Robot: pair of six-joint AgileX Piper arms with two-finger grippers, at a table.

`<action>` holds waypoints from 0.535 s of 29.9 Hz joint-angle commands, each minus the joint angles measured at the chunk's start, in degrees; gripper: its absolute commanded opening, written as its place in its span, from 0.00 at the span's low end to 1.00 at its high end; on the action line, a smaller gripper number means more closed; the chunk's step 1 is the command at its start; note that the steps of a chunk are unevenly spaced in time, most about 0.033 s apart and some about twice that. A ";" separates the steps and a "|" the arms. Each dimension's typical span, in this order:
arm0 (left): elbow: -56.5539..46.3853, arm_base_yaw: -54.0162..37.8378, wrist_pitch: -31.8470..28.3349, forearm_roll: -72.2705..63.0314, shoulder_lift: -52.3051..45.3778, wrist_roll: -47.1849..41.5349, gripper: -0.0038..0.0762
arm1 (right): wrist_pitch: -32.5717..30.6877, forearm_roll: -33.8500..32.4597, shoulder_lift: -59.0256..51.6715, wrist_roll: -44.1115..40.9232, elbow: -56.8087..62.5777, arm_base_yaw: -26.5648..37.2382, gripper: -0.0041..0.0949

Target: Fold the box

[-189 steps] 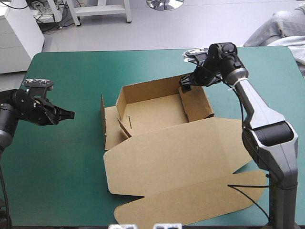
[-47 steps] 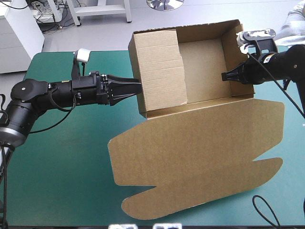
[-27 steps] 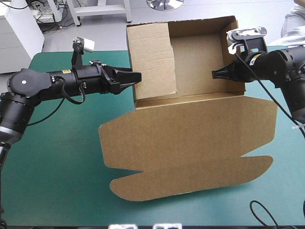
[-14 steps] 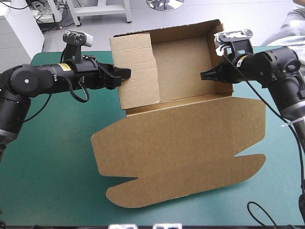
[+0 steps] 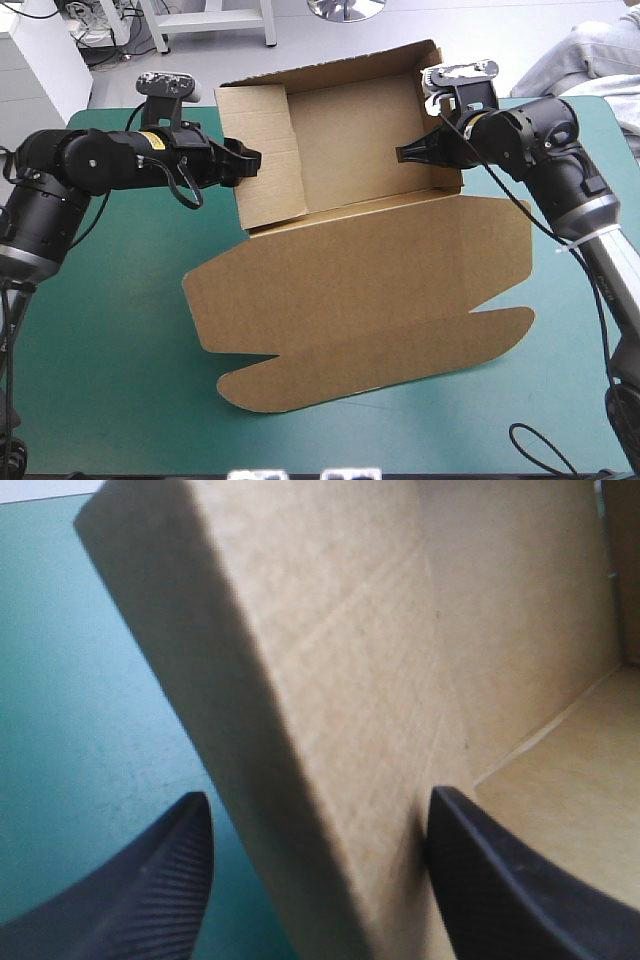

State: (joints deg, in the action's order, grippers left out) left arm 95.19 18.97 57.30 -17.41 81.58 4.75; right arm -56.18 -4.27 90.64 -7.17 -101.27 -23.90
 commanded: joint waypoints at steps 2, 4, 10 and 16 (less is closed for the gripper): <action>2.53 2.62 -2.31 9.67 -0.02 -6.98 0.60 | 5.71 1.59 -1.48 -1.78 -2.57 -0.24 0.03; 2.66 3.12 -3.18 11.62 0.66 -10.63 0.60 | 5.84 1.88 -1.23 -1.78 -2.57 -0.65 0.03; 2.66 3.12 -3.58 12.80 1.44 -13.55 0.46 | 6.33 3.39 -1.13 -1.40 -2.57 -0.74 0.03; 2.66 3.12 -4.56 8.84 1.57 -9.67 0.13 | 4.10 3.84 -1.13 0.48 -2.57 -0.74 0.03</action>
State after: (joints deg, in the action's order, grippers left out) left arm 95.87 22.00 56.16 -5.60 84.93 -8.50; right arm -54.97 -1.99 92.19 -7.70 -101.51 -24.55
